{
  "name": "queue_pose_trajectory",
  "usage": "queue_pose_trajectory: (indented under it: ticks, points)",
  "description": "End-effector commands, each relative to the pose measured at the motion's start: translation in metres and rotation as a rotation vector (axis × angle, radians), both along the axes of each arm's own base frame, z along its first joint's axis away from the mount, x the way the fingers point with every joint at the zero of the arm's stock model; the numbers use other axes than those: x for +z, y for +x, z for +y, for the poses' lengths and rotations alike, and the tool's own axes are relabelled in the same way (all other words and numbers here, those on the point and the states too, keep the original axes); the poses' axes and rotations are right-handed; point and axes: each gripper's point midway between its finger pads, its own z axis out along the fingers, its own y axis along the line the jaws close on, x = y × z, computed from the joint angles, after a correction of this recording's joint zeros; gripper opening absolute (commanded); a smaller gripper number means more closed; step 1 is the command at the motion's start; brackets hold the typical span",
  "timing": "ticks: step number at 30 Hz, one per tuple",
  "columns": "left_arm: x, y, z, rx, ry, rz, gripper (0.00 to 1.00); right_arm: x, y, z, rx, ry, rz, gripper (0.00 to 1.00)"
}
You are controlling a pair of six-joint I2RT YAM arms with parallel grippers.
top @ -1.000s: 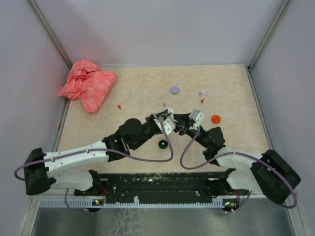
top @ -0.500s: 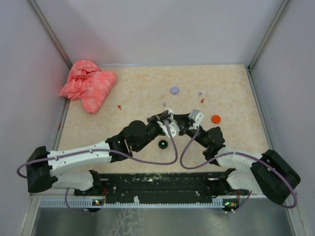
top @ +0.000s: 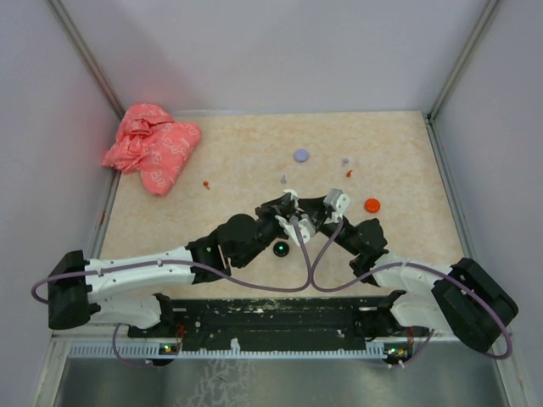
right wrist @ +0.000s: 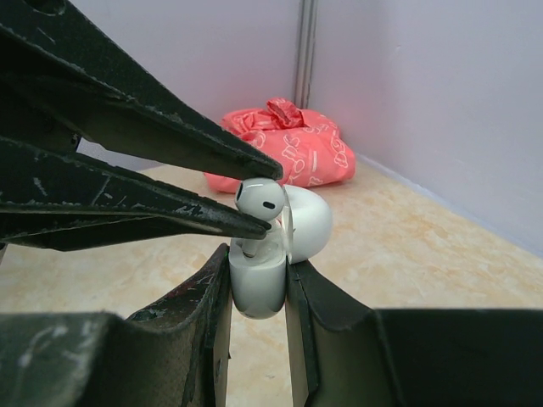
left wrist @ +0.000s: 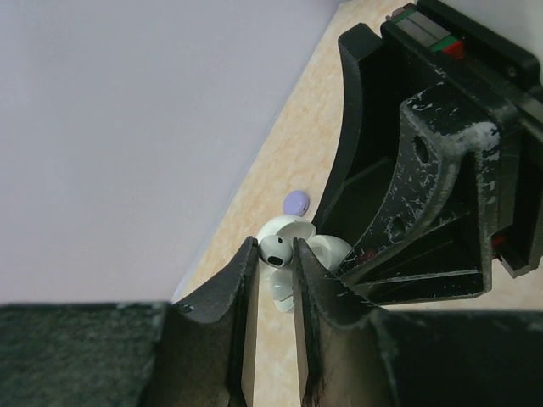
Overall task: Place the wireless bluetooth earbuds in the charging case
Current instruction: Place the earbud in the charging case.
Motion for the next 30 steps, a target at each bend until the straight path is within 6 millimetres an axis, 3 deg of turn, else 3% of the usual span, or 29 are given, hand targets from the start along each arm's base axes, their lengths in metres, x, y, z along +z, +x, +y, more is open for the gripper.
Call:
queue_pose_trajectory:
  ticks: [1,13,22,30]
  points:
    - [-0.001,-0.012,-0.005,-0.043,0.013,0.025,0.27,0.052,-0.003,-0.006,-0.014,0.117,-0.113,0.0]
    - [-0.004,-0.017,-0.004,-0.058,-0.007,0.074,0.37,0.06,-0.006,-0.006,-0.003,0.14,-0.133,0.0]
    - [0.009,-0.02,-0.005,-0.065,-0.076,0.093,0.52,0.057,-0.007,-0.004,0.009,0.138,-0.12,0.0]
    - [0.012,-0.027,-0.008,-0.113,-0.106,0.157,0.56,0.055,-0.007,-0.005,0.011,0.153,-0.11,0.0]
